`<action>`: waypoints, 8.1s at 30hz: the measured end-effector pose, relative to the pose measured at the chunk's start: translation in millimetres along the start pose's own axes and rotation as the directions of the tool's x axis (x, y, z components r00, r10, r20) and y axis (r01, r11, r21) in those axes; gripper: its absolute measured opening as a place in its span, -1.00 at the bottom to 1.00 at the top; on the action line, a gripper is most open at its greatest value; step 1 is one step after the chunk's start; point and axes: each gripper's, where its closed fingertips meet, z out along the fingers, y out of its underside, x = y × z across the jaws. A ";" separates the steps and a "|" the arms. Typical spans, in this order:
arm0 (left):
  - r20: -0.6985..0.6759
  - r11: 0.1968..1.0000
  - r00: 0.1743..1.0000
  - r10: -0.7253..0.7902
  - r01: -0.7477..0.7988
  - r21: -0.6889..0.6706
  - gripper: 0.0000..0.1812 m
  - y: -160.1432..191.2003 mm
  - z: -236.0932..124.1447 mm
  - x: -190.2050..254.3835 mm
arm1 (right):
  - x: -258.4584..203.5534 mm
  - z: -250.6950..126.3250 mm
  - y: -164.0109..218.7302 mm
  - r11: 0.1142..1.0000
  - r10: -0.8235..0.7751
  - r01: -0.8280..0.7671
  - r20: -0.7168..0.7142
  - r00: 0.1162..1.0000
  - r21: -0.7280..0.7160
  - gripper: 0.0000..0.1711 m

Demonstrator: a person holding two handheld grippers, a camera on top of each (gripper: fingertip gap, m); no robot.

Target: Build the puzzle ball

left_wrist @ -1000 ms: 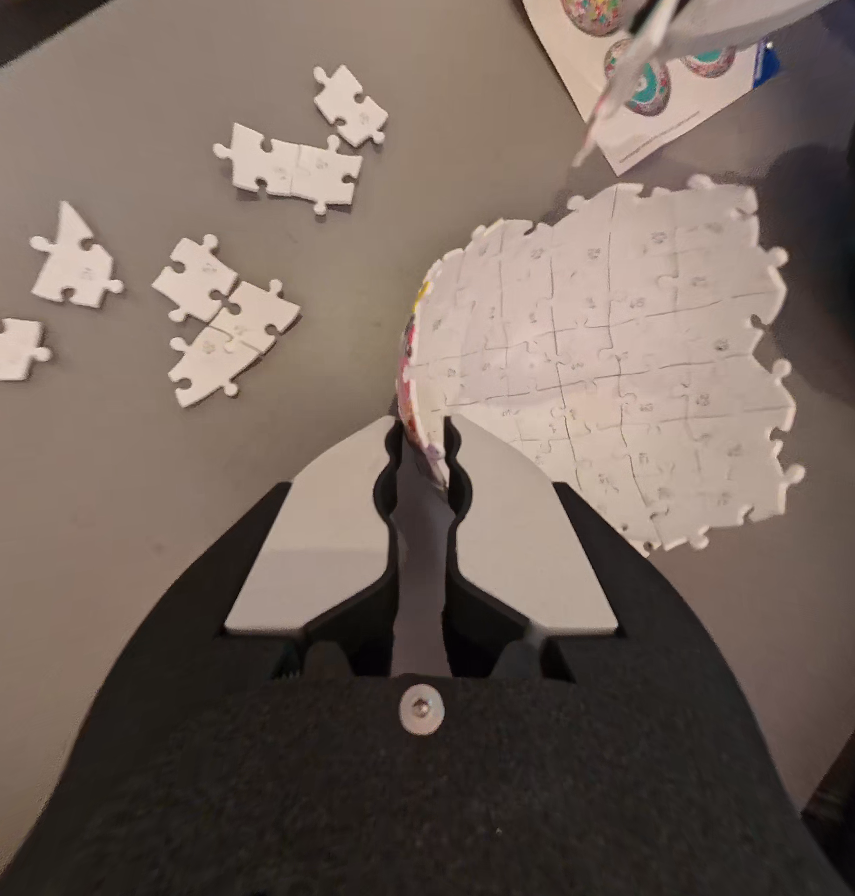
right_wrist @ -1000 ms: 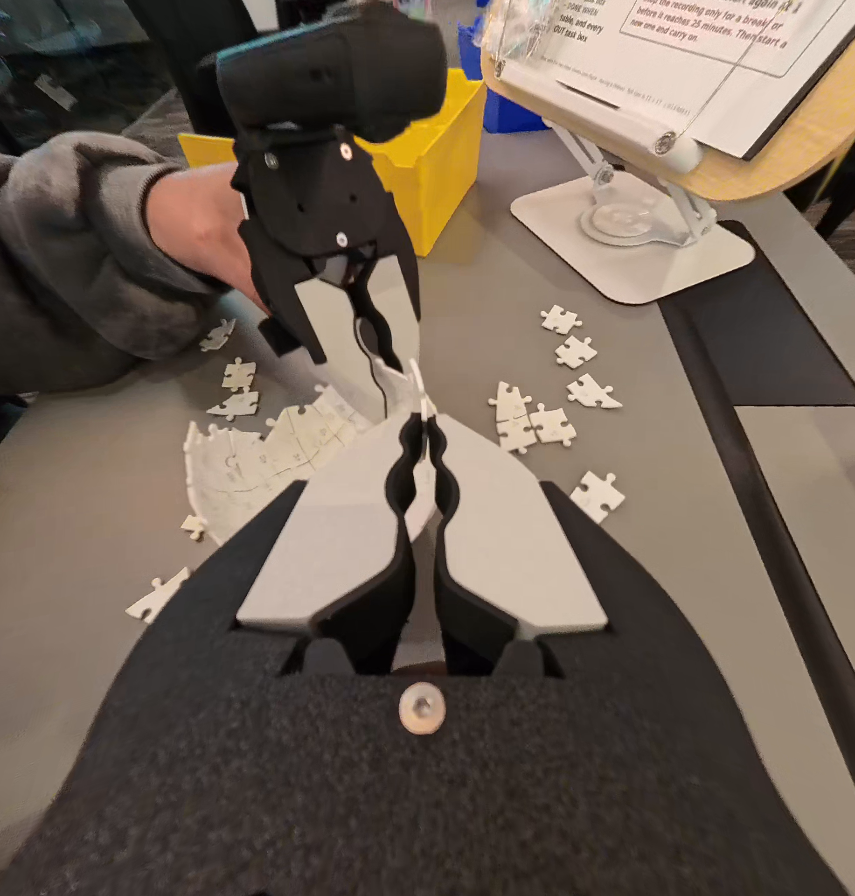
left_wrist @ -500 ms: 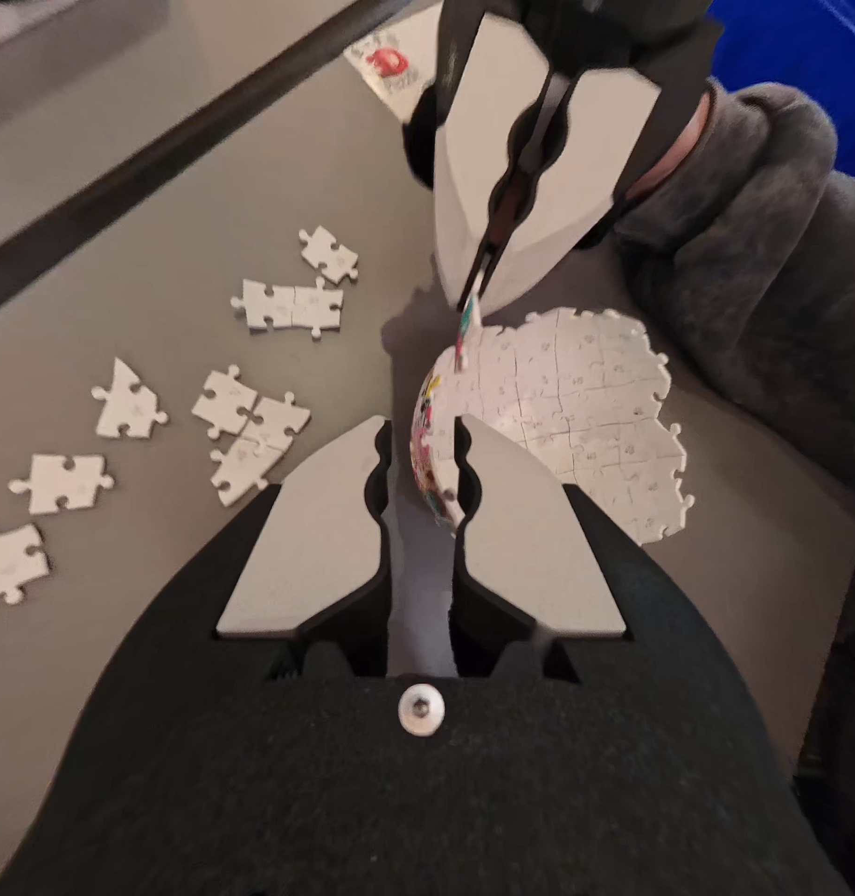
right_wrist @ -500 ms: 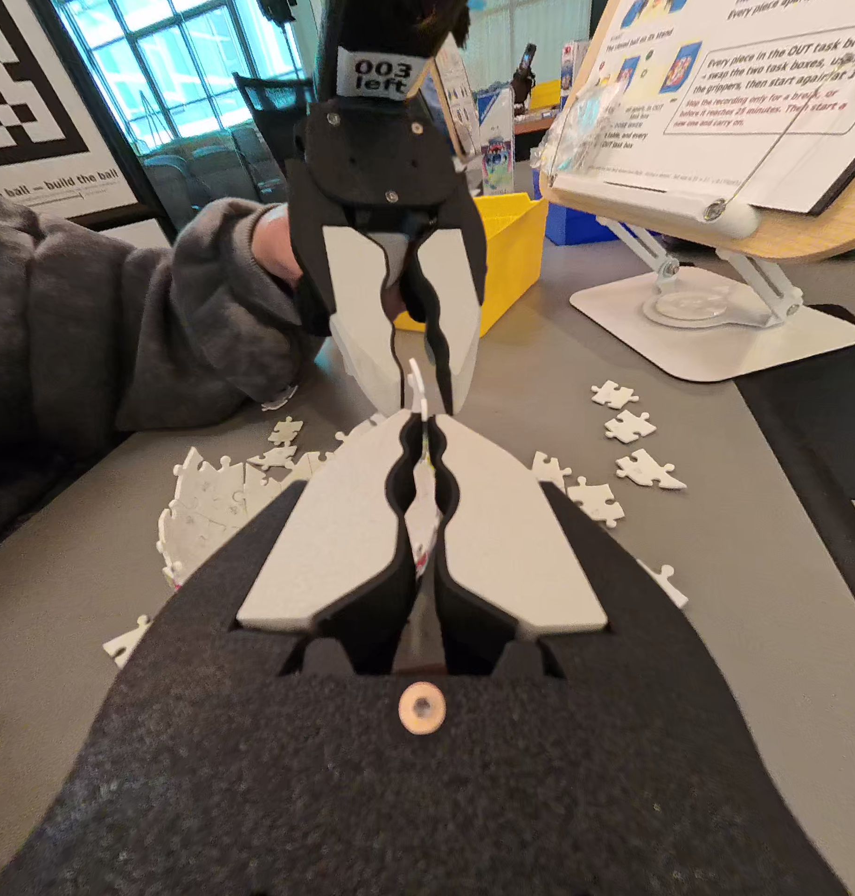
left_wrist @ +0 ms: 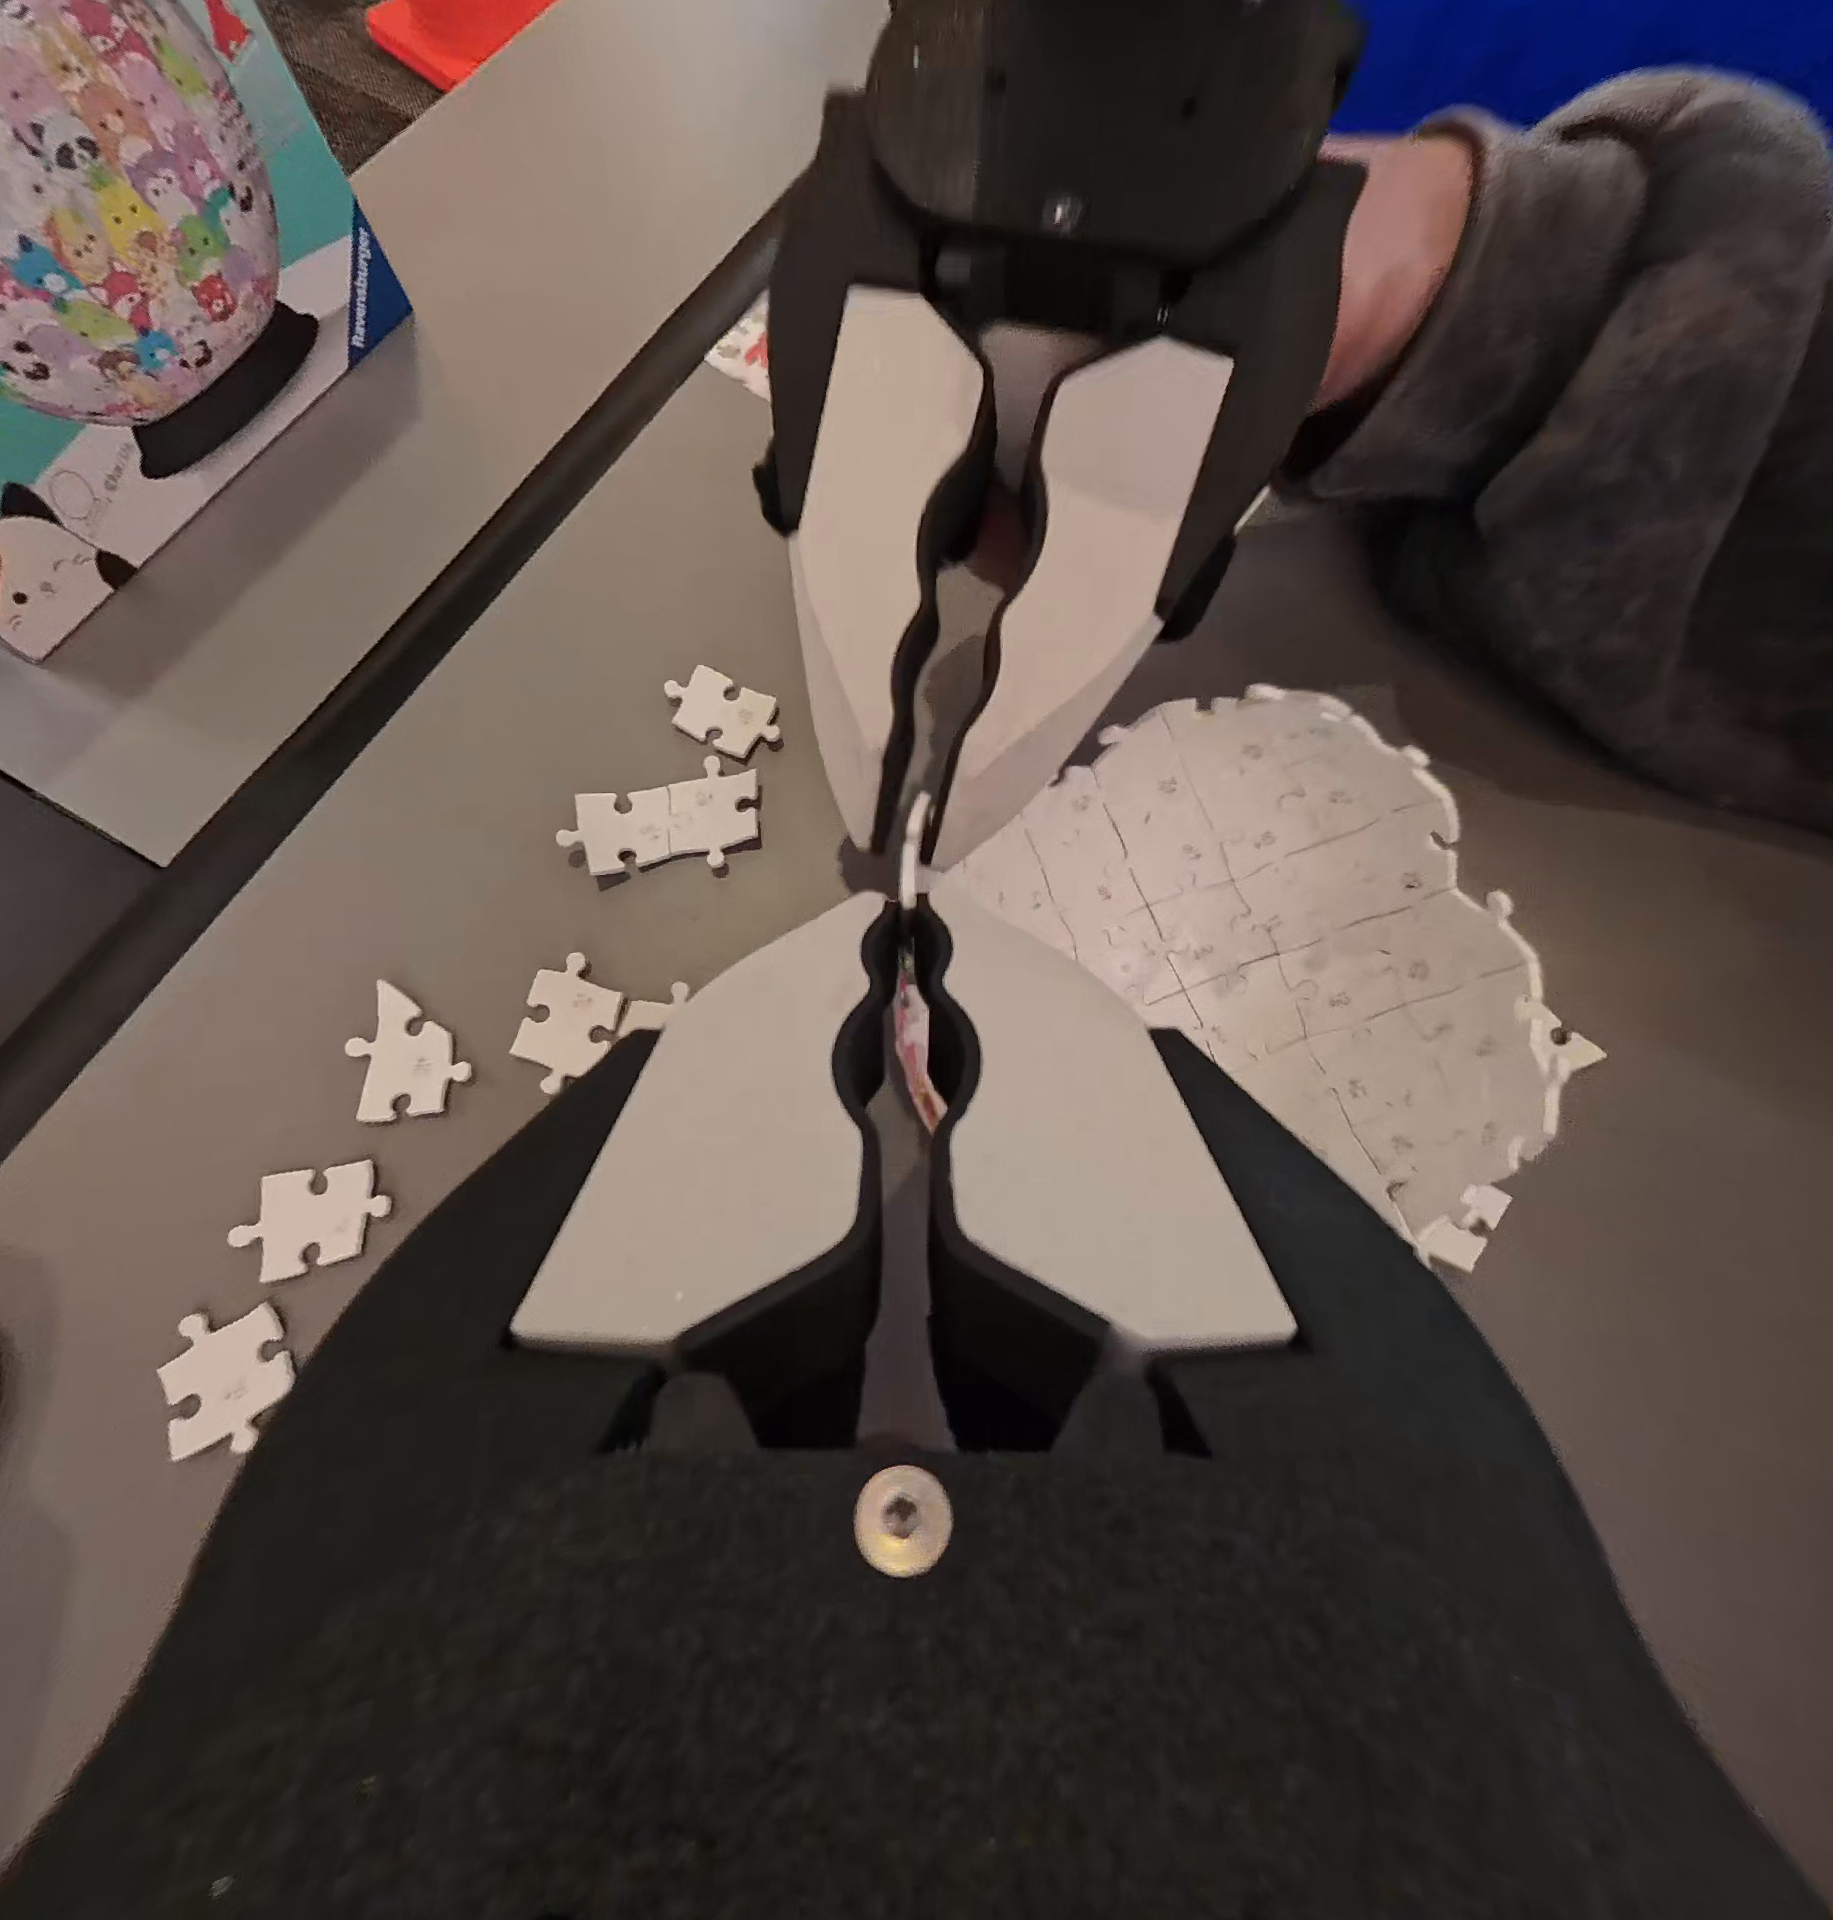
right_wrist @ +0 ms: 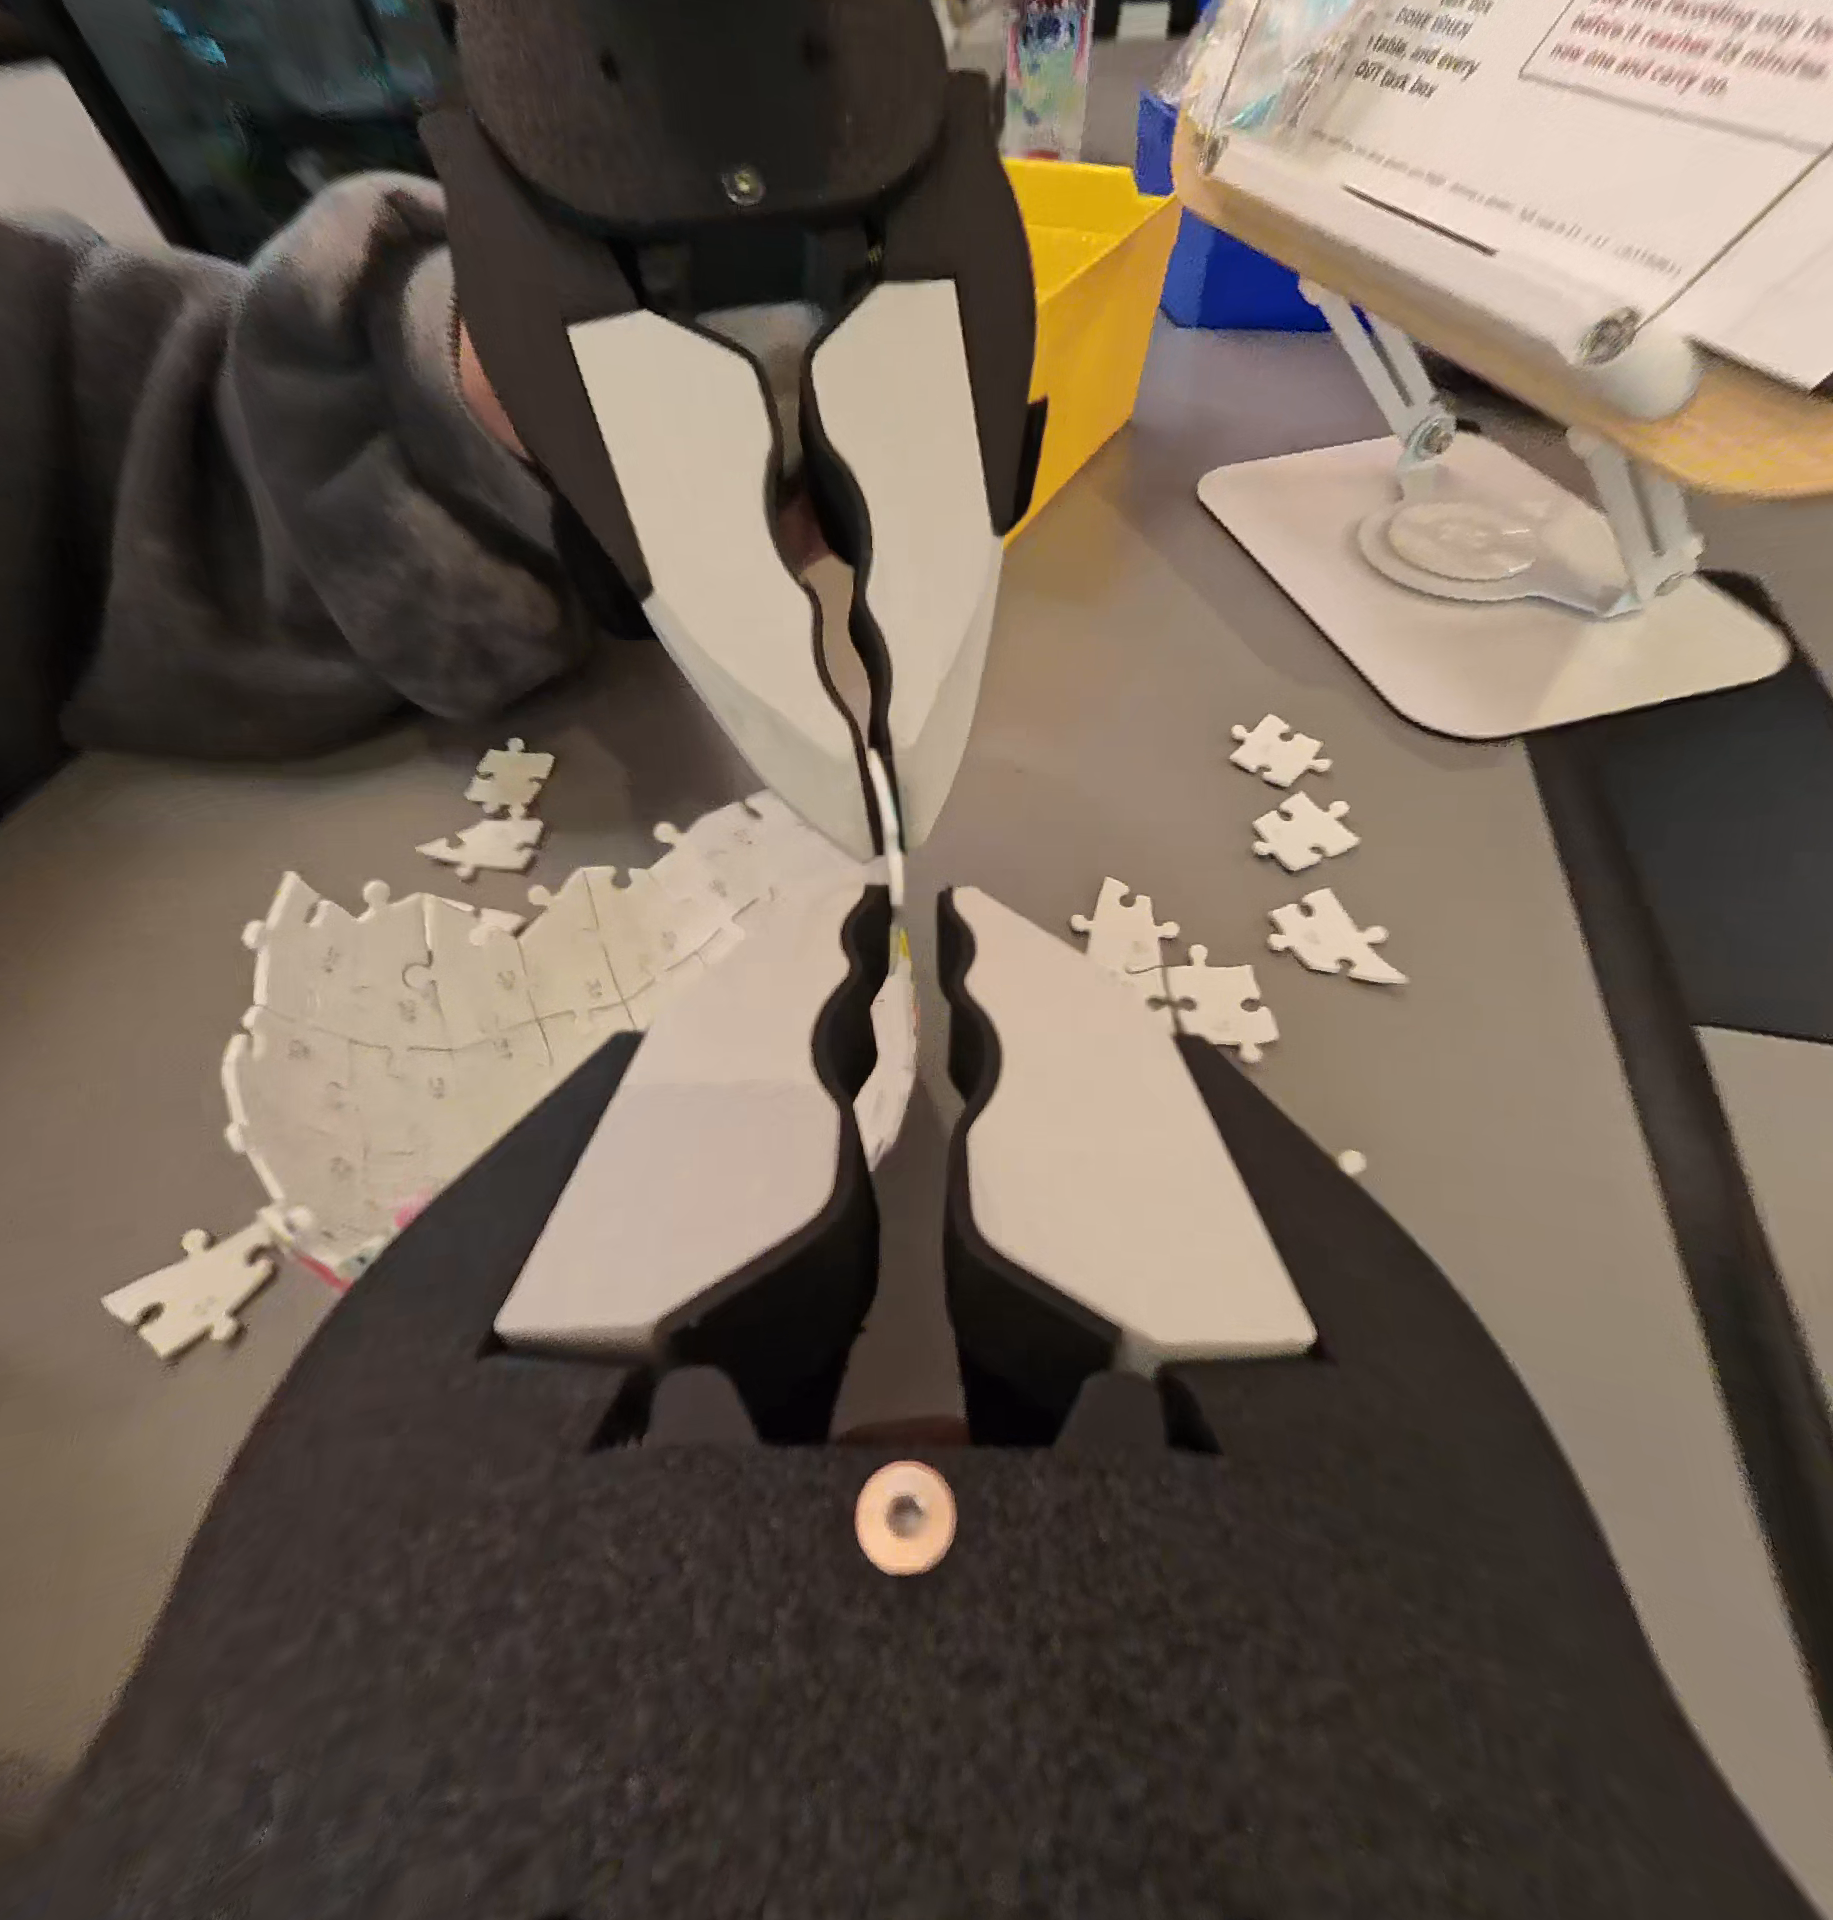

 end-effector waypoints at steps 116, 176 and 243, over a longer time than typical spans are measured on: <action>-0.011 0.973 0.998 -0.065 0.061 -0.222 -0.95 49.4 16.1 -1.5 | 2.9 -3.1 18.4 0.850 -0.129 0.078 -0.063 0.990 -0.521 -0.97; 0.075 0.997 0.997 0.033 -0.028 -0.069 -0.98 22.2 21.2 -9.3 | 6.9 -2.9 24.9 0.836 -0.221 0.144 -0.084 0.972 -0.530 -0.77; -0.141 0.989 0.982 -0.129 0.118 -0.086 -1.00 46.9 70.9 -43.2 | 18.4 10.8 23.1 0.754 -0.309 0.238 -0.011 0.951 -0.613 -0.97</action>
